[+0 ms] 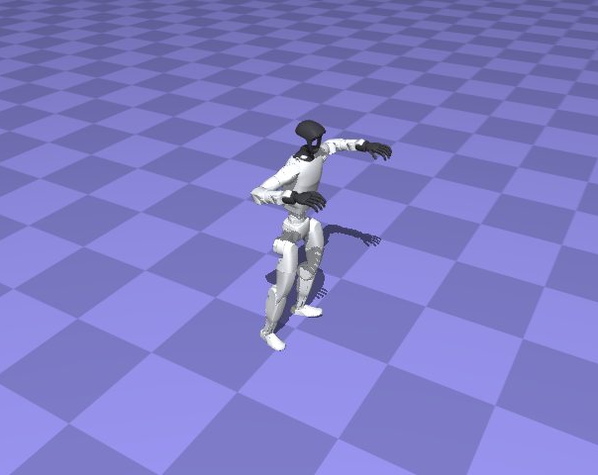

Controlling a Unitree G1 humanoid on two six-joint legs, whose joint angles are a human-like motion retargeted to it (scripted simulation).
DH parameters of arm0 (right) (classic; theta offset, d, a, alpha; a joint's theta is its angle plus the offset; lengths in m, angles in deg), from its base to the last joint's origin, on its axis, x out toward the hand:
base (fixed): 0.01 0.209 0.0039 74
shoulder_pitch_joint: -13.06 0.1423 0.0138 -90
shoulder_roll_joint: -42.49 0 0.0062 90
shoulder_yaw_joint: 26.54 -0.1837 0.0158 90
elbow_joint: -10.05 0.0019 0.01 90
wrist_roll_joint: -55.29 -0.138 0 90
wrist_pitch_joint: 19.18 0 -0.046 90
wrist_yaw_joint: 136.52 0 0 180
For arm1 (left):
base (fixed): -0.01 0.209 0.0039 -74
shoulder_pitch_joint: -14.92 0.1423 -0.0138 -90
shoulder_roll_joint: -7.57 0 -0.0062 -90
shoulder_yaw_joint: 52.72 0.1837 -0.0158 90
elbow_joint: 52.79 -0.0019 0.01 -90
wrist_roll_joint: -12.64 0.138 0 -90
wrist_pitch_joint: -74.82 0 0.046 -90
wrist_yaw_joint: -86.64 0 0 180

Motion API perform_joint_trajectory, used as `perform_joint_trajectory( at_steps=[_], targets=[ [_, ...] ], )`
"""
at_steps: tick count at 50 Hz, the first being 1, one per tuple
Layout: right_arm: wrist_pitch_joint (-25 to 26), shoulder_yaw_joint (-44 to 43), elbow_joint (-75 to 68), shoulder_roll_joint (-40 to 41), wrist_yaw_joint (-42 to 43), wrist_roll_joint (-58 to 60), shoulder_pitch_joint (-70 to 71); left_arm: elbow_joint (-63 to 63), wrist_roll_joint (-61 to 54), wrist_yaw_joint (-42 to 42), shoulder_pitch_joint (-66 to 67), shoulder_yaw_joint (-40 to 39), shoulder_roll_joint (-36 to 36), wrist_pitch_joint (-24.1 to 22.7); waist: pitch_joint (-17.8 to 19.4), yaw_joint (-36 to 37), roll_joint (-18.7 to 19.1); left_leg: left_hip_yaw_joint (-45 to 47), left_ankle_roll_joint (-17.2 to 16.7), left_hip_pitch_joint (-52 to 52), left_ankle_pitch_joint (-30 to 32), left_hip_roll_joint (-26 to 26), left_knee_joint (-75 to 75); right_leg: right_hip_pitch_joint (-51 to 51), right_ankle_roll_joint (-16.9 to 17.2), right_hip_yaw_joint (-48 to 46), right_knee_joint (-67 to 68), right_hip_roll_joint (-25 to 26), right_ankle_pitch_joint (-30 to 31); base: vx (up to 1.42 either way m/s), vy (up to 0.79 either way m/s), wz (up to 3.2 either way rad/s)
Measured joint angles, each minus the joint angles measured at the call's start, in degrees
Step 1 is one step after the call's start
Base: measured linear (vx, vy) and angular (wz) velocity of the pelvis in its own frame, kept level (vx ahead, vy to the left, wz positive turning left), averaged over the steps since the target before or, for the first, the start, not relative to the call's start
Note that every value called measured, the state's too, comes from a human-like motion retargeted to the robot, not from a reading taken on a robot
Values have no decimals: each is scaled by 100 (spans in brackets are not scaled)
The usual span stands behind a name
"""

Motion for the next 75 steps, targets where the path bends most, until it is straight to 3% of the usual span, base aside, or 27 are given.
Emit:
perform_joint_trajectory(
  at_steps=[18,25,29,34,35,37,40,42,44,47,49,51,54,57,60,63,66,69,72,75],
  targets=[
    [-121,299,307,35,167,-136,336,200,-333,-281,-268,299,-62,-100,-21,-124,-41,-16,12,-102,-82,-42,87,1,3,-11,-91,-34,-157,0,0,0],
    [-214,1218,337,406,482,-434,1273,327,-679,-522,-763,1039,-509,-127,100,-149,-86,-22,6,-116,-84,-61,65,-47,23,-20,-30,-61,-185,0,0,0],
    [-152,2425,-104,1583,942,-563,2768,88,-1520,-496,-1371,2072,-1379,-118,123,-168,-143,27,66,-100,-114,-93,21,-70,33,18,-57,-88,-189,6,1,-11],
    [20,3481,-1210,3796,1675,-1180,4152,-1010,-1906,-287,-1976,3267,-2665,128,209,2,-255,206,169,-60,-216,-110,19,-139,43,197,-79,-113,-218,9,1,-34],
    [15,3656,-1494,4275,1815,-1618,4301,-1326,-1863,-305,-2091,3505,-2895,232,240,66,-292,245,196,-55,-237,-112,30,-153,37,237,-80,-118,-221,11,2,-36],
    [-324,4081,-2077,5236,2165,-3696,4535,-2118,-1906,-601,-2451,4116,-3258,560,329,226,-393,316,216,-76,-275,-117,62,-198,29,297,-85,-132,-228,12,3,-30],
    [-1155,4709,-3032,6140,2226,-6347,4628,-3442,-2036,-989,-2977,5182,-3670,837,438,473,-572,356,250,-125,-332,-136,122,-237,-8,327,-92,-165,-252,14,5,-10],
    [-841,5098,-3885,6177,2228,-6792,4671,-4513,-2099,-853,-3486,5893,-3940,1215,554,647,-712,333,282,-183,-357,-171,155,-259,-17,287,-85,-208,-271,15,8,15],
    [-554,5435,-4764,5905,2368,-5767,4770,-5703,-1855,-636,-4053,6517,-4244,1291,724,814,-843,272,298,-250,-377,-205,206,-275,-21,214,-42,-255,-309,14,9,35],
    [-56,6251,-5861,5292,2347,-2927,4904,-7597,-975,-248,-4996,7182,-4782,1159,1112,1033,-1022,150,316,-367,-388,-246,307,-332,-79,98,126,-324,-396,12,9,51],
    [70,6867,-6262,4984,2100,-1399,4917,-8663,-325,-177,-5552,7401,-5145,1075,1428,1104,-1028,46,332,-405,-428,-207,363,-478,-260,24,548,-347,-464,13,10,53],
    [77,7273,-6486,4833,1866,-635,4831,-9348,147,-198,-5936,7474,-5462,1091,1728,1095,-892,-59,383,-378,-517,-79,400,-832,-553,49,1478,-335,-581,18,10,43],
    [15,7347,-6802,4909,1819,-764,4494,-9550,384,-318,-6150,7392,-5797,1132,2085,921,-615,-192,527,-287,-669,124,501,-1572,-852,364,3032,-195,-767,27,7,33],
    [-100,7109,-7124,5104,2241,-1280,4022,-9059,-33,-689,-6000,7307,-5986,921,2269,607,-361,-209,494,-167,-674,278,553,-2099,-801,495,3384,28,-750,37,2,13],
    [-199,7011,-7329,5149,2660,-1389,3558,-8301,-650,-1211,-5625,7390,-6099,599,2262,228,-133,-98,318,-15,-445,349,394,-2343,-704,225,2420,112,-476,45,0,-13],
    [-79,7116,-7618,5025,2579,-1325,3213,-7493,-856,-1404,-5217,7582,-6146,434,2267,-281,43,-144,163,208,-135,245,258,-2170,-536,14,616,160,-61,55,-5,22],
    [82,7212,-8156,4942,2260,-1447,3018,-6798,-965,-1210,-4858,7756,-6169,212,2317,-787,280,-400,101,441,107,181,253,-1965,-302,309,-533,277,469,63,-11,67],
    [310,7283,-8803,4948,1965,-1840,3040,-6461,-1673,-759,-4569,7784,-6307,-47,2373,-1006,536,-601,210,506,214,161,645,-1717,-370,567,-706,310,846,66,-18,48],
    [543,7241,-9059,4937,1747,-1975,3178,-6471,-2285,-380,-4186,7394,-6561,37,2456,-809,742,-576,500,223,311,232,1963,-1469,-674,621,-382,273,505,70,-23,-24],
    [377,7007,-8967,4849,2111,-2252,3477,-6620,-2496,-928,-3526,6943,-6798,243,2496,-359,1005,-425,759,-433,857,546,3878,-1369,-957,891,162,426,-41,74,-21,-88]
  ],
)
